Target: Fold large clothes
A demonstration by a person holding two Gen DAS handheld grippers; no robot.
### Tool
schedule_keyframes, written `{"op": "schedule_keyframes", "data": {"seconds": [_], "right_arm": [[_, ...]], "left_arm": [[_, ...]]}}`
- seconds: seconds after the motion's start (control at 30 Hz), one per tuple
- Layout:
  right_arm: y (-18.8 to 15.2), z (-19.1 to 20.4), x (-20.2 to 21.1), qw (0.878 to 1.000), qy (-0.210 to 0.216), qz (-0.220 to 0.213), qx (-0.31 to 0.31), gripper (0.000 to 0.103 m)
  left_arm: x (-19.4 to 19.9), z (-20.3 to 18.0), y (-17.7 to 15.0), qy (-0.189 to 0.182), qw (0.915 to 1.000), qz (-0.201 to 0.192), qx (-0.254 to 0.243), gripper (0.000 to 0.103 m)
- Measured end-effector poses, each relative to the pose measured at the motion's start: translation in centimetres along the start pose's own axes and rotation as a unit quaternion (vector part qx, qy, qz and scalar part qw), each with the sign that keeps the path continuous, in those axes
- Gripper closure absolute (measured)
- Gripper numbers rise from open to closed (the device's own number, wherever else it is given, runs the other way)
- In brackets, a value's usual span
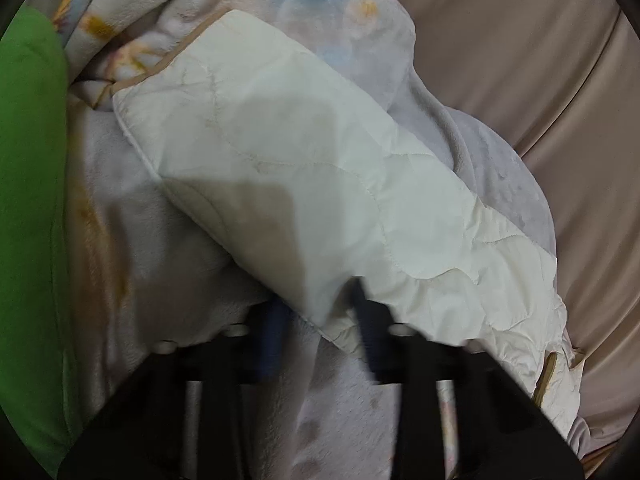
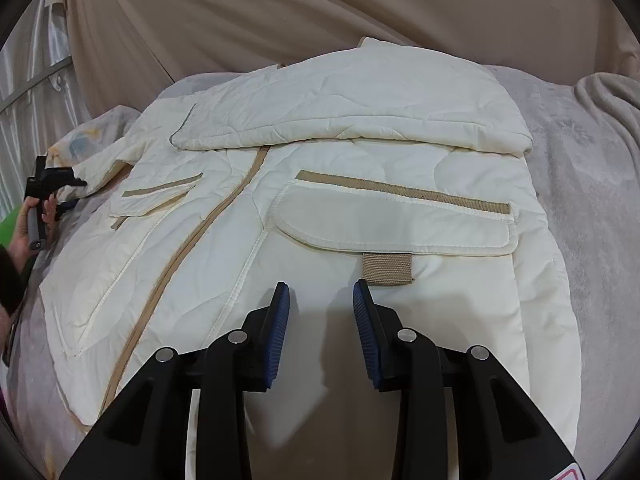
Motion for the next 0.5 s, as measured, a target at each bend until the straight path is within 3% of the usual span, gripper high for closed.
{"op": "schedule_keyframes", "data": {"seconds": [0.07,0.17,0.3,0.33,0.4,0.5], "right_arm": [[-0.1,0.1,0.0,1.0,-0.003,-0.001,0.002,0.071],[-0.2,0.3,0.0,1.0,-0.007,-0.001,0.003,0.07],[-0.2,0.1,-0.1,1.0,0.0,-0.001,-0.003,0.07],[-0.3,0.1,-0.1,1.0,0.001,-0.001,-0.003,0.069],[-0.3,0.1,-0.1,1.0,0.001,-0.001,-0.001,0.068],[-0.3,0.2,-0.1,1.0,0.003,-0.001,-0.001,0.067]], "left_arm": [[1.3,-1.5,0.3,0.005,0.9993,-0.029,-0.024,0.095],[4.5,-5.4,0.8,0.008,0.9936,-0.084,-0.075,0.098],[11.3,-14.1,-0.4,-0.029,0.9713,-0.168,-0.166,0.099],[12.7,-16.5,-1.3,-0.043,0.9636,-0.182,-0.191,0.099],[15.9,-22.4,-4.5,-0.071,0.9389,-0.218,-0.257,0.099],[18.7,-31.2,-11.9,-0.117,0.8912,-0.233,-0.371,0.099]]}}
Point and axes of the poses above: each gripper's, at about its wrist camera, not at the fingertips, and x roughly against the way its jaws point, z to its left, y to its top, the point moved 3 cm from there along -x, roughly the way its jaws point, and after that the axes turned 1 degree about z, right-handed, at the moved point
